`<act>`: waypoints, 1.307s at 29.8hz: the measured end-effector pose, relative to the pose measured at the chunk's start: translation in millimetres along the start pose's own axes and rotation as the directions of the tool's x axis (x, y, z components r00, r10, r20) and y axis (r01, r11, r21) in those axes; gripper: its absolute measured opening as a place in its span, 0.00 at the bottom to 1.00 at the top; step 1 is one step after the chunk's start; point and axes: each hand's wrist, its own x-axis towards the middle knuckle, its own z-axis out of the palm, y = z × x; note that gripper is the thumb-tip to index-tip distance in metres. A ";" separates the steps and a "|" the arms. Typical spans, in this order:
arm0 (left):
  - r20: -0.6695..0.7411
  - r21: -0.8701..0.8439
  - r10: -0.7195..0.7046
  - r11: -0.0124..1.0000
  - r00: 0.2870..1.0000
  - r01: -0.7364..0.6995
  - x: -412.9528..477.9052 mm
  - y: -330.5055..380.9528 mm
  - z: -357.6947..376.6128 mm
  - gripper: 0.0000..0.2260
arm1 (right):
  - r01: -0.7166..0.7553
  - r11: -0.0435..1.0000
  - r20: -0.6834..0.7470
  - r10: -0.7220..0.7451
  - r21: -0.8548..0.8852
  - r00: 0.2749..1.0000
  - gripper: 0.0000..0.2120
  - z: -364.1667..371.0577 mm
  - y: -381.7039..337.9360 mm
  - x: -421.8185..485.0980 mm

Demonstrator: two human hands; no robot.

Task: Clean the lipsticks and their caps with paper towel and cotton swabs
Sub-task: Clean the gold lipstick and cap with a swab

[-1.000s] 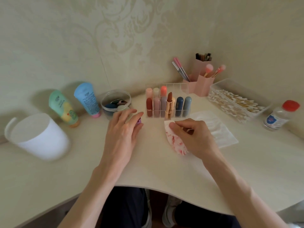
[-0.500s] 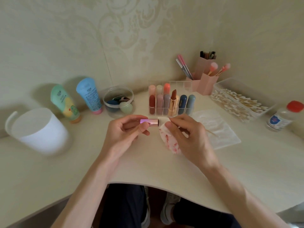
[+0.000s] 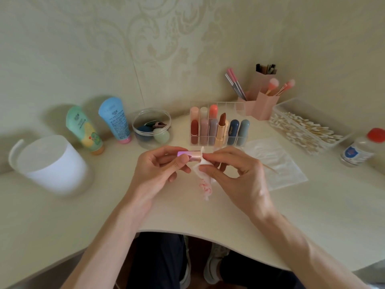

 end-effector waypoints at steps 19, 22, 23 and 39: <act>0.132 -0.011 0.047 0.999 0.990 -0.045 -2.4 -2.8 -3.4 0.11 | -0.009 0.998 0.090 0.003 0.068 0.996 0.06 3.9 3.0 -3.5; 0.087 0.034 0.138 0.989 0.987 -0.142 -2.7 -4.8 -0.2 0.11 | -0.165 0.963 0.089 0.149 0.214 0.985 0.06 7.0 -2.3 -3.8; 0.084 0.038 0.153 0.987 0.985 -0.157 -2.6 -5.9 0.8 0.11 | -0.226 0.939 0.093 0.209 0.257 0.973 0.07 7.3 -3.5 -3.5; 0.139 -0.013 0.142 0.990 0.980 -0.142 -0.3 -6.7 3.0 0.10 | -0.051 0.991 0.005 0.051 0.124 0.999 0.08 11.1 2.3 -3.3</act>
